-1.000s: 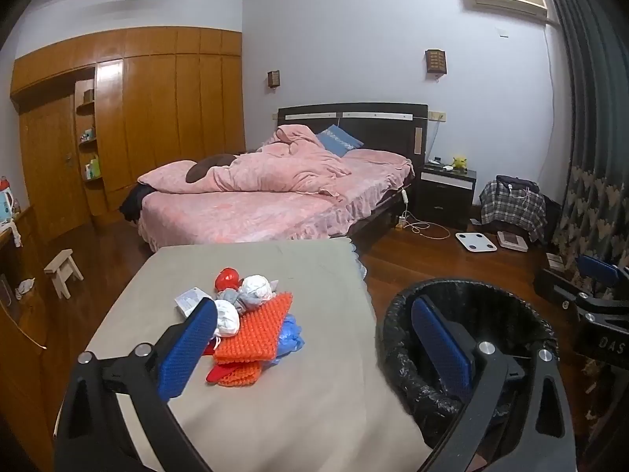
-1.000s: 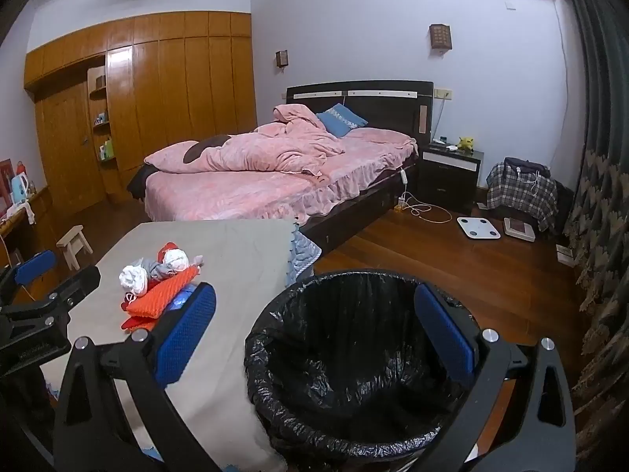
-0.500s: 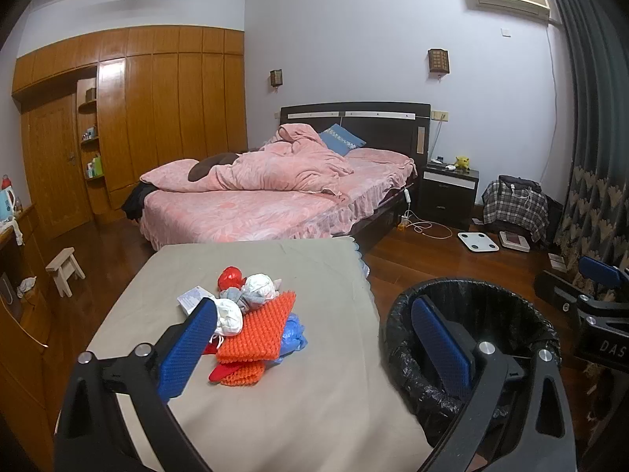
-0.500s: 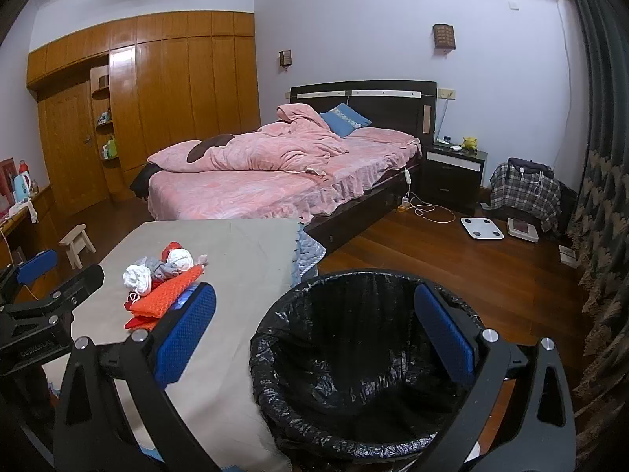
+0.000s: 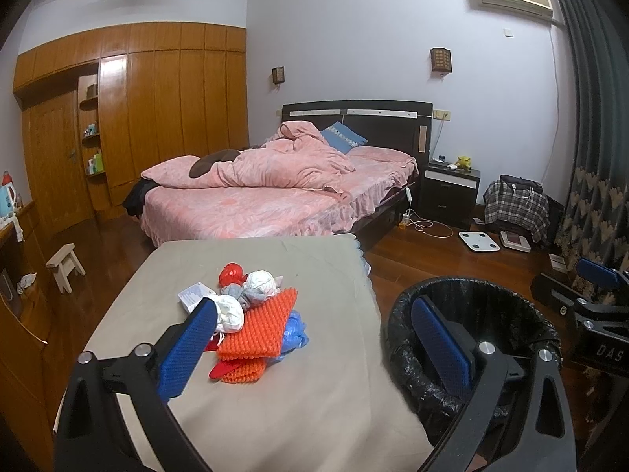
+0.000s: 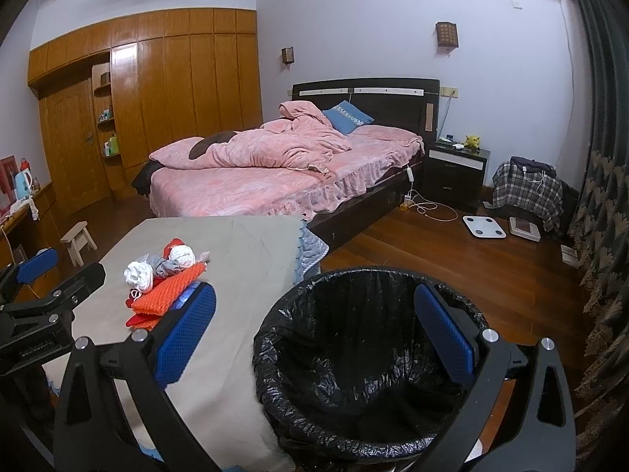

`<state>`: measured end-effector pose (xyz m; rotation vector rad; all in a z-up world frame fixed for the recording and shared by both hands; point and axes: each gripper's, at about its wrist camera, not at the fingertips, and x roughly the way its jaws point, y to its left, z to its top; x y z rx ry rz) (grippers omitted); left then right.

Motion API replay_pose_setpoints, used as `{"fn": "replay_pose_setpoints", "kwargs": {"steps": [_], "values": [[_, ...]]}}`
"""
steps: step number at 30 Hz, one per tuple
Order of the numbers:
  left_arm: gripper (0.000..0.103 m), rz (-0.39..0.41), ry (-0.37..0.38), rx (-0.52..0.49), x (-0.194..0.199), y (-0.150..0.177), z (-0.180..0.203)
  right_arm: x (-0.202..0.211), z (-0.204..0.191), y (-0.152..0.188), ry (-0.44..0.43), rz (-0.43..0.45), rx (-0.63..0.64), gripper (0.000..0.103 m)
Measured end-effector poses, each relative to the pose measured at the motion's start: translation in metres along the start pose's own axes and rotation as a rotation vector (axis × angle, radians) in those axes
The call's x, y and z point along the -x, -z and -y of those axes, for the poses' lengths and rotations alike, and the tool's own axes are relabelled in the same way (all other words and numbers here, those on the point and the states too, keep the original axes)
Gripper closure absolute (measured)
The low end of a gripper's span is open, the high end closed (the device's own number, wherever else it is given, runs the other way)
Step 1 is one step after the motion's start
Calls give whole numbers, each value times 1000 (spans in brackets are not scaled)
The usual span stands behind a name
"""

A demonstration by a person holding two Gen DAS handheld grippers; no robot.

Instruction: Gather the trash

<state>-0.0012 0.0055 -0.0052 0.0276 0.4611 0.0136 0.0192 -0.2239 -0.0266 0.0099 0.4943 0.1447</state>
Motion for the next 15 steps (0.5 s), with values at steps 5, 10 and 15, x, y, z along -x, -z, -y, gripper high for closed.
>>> {"fn": "replay_pose_setpoints", "kwargs": {"steps": [5,10,15], "values": [[6,-1,0,1,-2,1,-1,-1,-1,1,0,-3,-1,5],[6,-7,-5,9,-6,6,-3,-2,-1,1,0,-6,-1,5],[6,-9,-5,11,-6,7,-3,-2,-1,2,-1,-8,-1,5]]}}
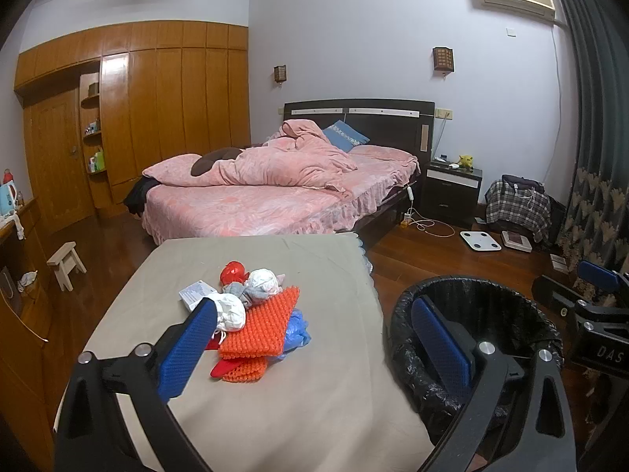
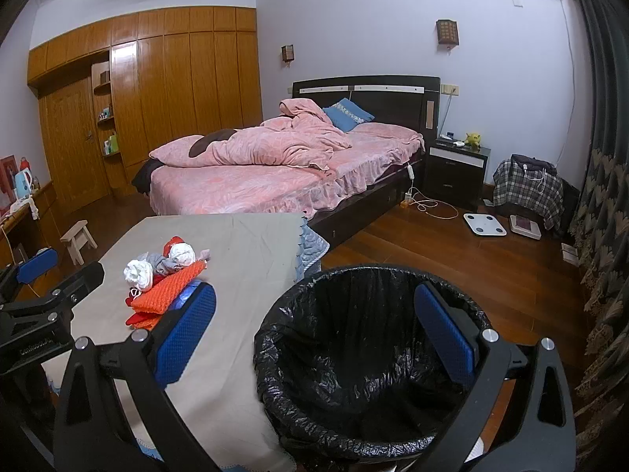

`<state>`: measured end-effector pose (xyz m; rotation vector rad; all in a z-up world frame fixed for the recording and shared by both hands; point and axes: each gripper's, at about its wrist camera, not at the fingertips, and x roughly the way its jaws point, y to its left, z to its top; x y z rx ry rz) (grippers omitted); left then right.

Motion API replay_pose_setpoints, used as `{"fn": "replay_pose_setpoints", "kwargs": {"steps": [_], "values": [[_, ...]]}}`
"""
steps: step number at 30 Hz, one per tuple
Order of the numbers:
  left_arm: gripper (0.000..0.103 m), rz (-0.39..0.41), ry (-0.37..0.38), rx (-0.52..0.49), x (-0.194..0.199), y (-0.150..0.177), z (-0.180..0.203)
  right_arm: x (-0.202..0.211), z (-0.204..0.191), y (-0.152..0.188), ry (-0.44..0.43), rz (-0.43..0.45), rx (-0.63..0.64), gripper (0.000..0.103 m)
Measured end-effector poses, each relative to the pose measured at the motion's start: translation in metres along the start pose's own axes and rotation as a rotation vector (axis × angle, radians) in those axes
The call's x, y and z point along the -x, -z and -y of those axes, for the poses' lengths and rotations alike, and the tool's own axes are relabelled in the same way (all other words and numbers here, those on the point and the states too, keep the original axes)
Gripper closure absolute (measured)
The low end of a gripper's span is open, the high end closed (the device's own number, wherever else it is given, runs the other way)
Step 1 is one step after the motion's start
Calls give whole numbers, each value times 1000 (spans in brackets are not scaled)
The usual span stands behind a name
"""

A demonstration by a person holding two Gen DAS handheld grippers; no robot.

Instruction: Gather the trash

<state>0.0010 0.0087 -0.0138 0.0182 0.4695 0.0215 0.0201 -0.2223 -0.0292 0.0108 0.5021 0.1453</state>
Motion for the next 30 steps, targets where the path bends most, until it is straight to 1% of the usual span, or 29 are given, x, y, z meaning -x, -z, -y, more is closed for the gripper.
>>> {"fn": "replay_pose_setpoints", "kwargs": {"steps": [30], "values": [[6,-3,1,3,0,0,0,-3,-3,3,-4,-7,0,5]]}}
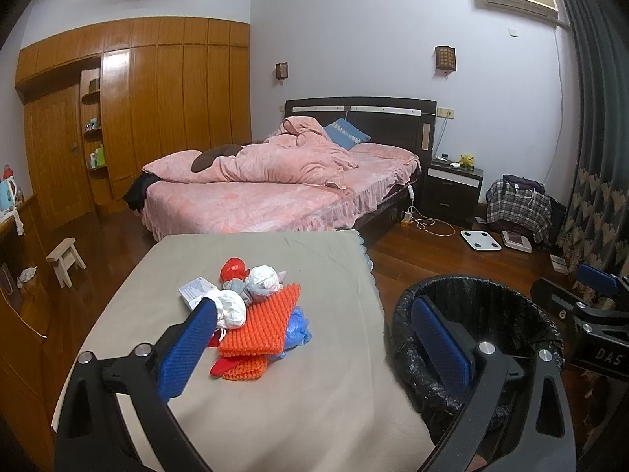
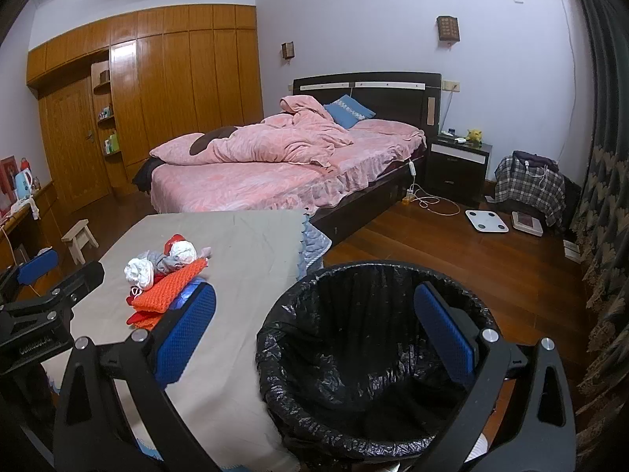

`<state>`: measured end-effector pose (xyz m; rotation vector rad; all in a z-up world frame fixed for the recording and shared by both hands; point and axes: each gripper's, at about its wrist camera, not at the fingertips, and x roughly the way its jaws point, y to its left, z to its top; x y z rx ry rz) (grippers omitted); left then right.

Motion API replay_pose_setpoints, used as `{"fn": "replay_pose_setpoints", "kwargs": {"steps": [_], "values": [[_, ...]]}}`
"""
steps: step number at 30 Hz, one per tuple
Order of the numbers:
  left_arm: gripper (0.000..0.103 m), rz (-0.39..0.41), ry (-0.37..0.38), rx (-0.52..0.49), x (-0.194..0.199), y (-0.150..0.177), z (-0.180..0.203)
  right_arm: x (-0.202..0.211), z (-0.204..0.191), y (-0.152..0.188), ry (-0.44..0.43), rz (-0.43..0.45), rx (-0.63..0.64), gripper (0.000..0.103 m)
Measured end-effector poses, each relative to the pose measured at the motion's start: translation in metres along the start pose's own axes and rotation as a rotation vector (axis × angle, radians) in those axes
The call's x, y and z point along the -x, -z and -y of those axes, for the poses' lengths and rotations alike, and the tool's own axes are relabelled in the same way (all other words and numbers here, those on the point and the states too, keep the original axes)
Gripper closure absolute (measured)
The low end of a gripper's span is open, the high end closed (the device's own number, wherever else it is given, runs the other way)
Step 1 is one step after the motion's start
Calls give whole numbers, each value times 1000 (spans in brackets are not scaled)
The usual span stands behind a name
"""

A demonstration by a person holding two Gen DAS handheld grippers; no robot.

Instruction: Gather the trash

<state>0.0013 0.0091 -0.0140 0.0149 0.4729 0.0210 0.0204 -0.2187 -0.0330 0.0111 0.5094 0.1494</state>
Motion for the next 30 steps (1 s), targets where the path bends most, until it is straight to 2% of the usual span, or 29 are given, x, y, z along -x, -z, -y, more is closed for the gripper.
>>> {"fn": "replay_pose_setpoints", "kwargs": {"steps": [13,20,26,30], "values": [[6,-15,-19,31,-10,3,-17,-18,-15,2,-32,-10,7,5],[6,-40,-117,57,-29,11,-65,-50,-36,-8,-98,-25,17,5],[6,-70,-231,107,-50,31,-120,-95,-78,-5,-185,-63,62,5],[6,-89,-253,135,-66,38,-143,-128,-105,1,-207,-100,91,5]]}}
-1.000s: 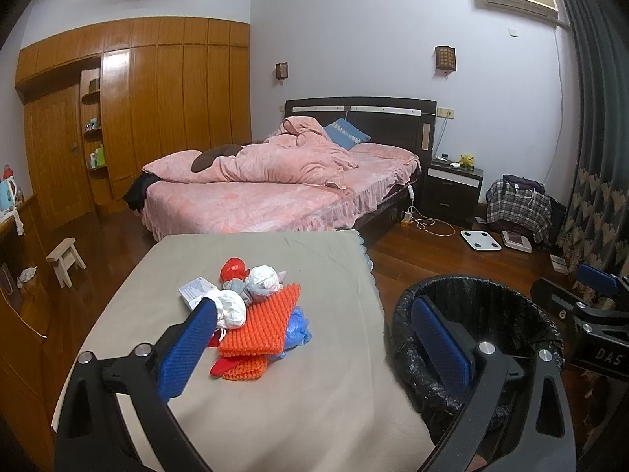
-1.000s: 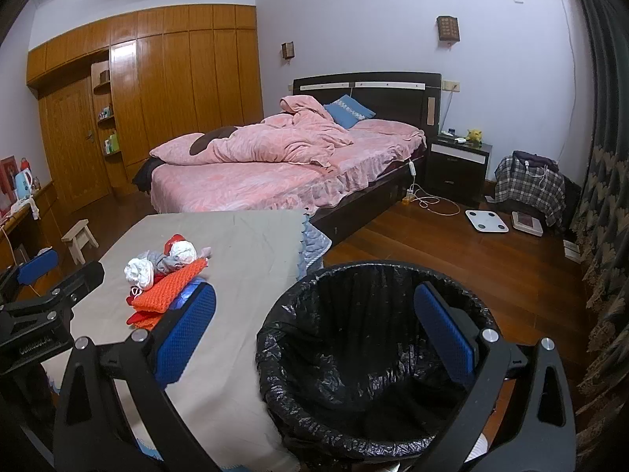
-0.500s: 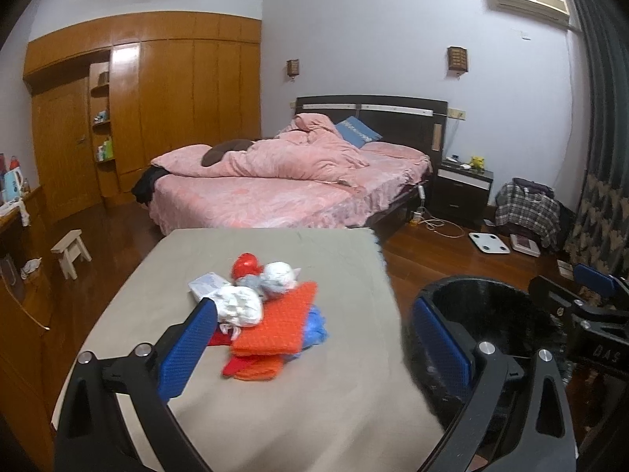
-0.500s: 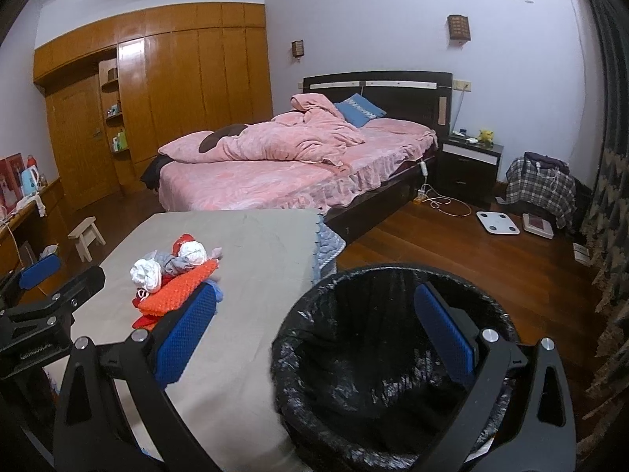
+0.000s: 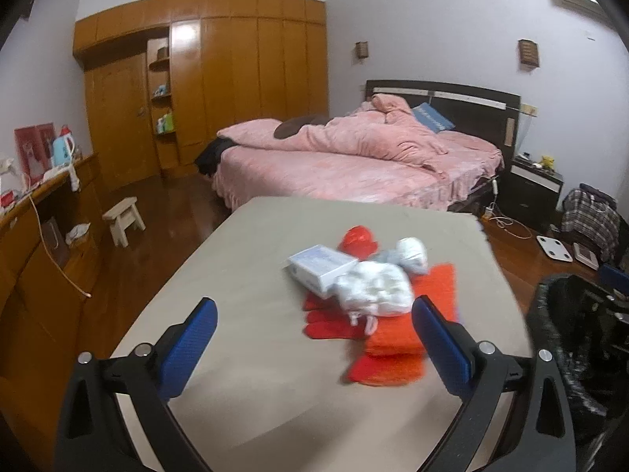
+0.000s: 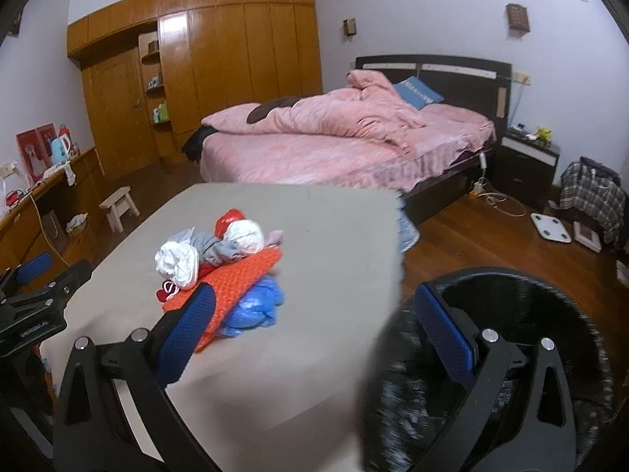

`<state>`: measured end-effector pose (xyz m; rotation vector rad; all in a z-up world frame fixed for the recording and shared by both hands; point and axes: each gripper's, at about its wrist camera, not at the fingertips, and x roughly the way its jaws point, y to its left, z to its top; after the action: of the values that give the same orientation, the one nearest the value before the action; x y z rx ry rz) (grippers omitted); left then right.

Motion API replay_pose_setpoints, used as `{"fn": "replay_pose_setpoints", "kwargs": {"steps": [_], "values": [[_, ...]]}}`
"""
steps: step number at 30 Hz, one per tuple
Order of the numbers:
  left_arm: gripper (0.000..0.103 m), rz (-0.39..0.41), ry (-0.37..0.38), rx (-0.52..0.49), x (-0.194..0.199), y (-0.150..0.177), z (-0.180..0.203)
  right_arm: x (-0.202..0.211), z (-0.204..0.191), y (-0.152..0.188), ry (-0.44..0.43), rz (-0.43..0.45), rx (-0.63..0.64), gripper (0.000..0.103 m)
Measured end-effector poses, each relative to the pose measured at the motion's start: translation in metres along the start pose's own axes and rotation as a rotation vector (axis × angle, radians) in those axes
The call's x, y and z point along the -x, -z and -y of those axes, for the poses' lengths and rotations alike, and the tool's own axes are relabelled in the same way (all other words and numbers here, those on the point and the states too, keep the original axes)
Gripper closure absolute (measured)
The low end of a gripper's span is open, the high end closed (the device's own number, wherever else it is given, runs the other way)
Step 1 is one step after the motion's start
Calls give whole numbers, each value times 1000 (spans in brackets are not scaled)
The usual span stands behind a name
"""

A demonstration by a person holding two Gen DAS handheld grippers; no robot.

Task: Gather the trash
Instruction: 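Reach both grippers toward the trash pile on the table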

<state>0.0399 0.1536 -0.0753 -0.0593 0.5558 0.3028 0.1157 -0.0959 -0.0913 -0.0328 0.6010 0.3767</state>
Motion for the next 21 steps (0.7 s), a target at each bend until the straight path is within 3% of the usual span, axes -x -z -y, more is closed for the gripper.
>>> {"fn": "replay_pose_setpoints", "kwargs": {"steps": [3,7,21], "values": [[6,-17,14,-2,-17,2,-3,-22,-12,0,0,-17,9,8],[8,-28,48,-12,-35,0,5,-44,-19,-4,-2,-30,30,22],[8,-122,108,-48,-114,-4,45,-82,-10,-8,44,-46,11,20]]}}
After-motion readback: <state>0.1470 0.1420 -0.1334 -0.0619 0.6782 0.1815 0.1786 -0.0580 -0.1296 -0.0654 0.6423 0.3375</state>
